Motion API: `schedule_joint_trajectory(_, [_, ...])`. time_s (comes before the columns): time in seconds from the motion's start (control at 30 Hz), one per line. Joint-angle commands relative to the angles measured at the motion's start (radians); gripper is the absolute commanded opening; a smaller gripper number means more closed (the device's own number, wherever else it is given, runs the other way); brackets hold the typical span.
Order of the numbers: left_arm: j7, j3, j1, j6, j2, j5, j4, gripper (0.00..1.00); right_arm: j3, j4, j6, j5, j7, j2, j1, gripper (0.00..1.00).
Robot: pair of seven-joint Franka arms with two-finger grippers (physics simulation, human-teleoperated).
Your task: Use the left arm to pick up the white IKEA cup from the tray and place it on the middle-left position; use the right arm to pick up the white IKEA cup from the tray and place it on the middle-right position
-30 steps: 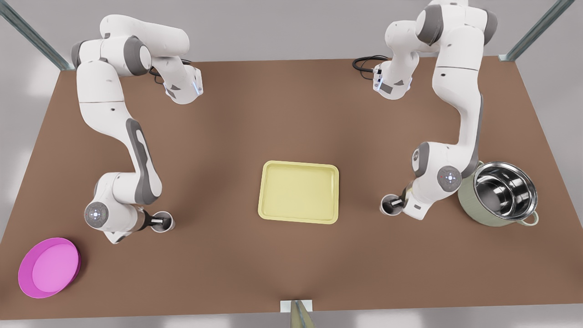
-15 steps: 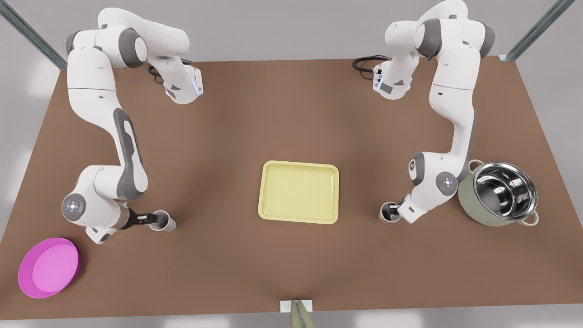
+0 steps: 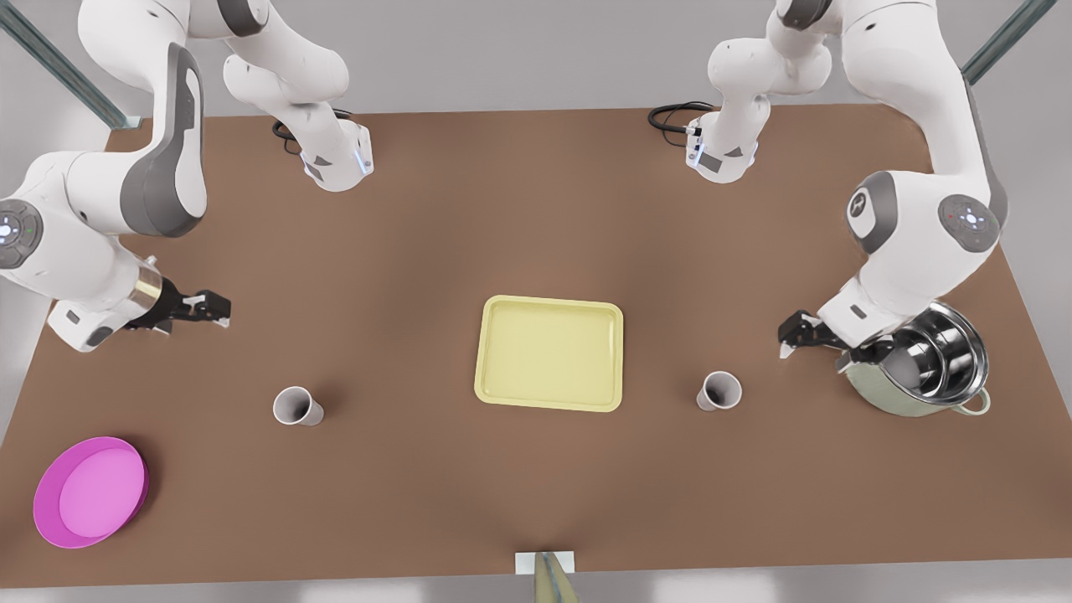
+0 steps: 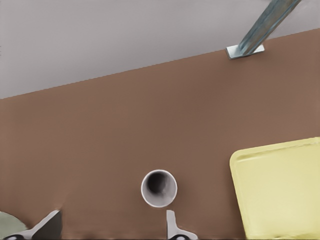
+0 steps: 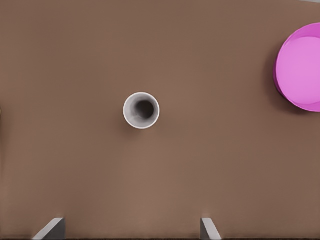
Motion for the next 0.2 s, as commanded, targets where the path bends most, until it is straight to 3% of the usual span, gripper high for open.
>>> schedule_joint_trajectory(0.0, [-0.261,-0.001,-0.003,-0.249,-0.059,0.015,-0.013,1.00,0.004,0.004,-0.087,0.006,0.064,0.000,-0.003,1.00])
schedule_joint_trajectory(0.17, [-0.265,0.001,-0.002,-0.241,-0.037,0.013,-0.011,1.00,0.007,0.004,-0.093,0.004,0.064,0.006,-0.002,1.00])
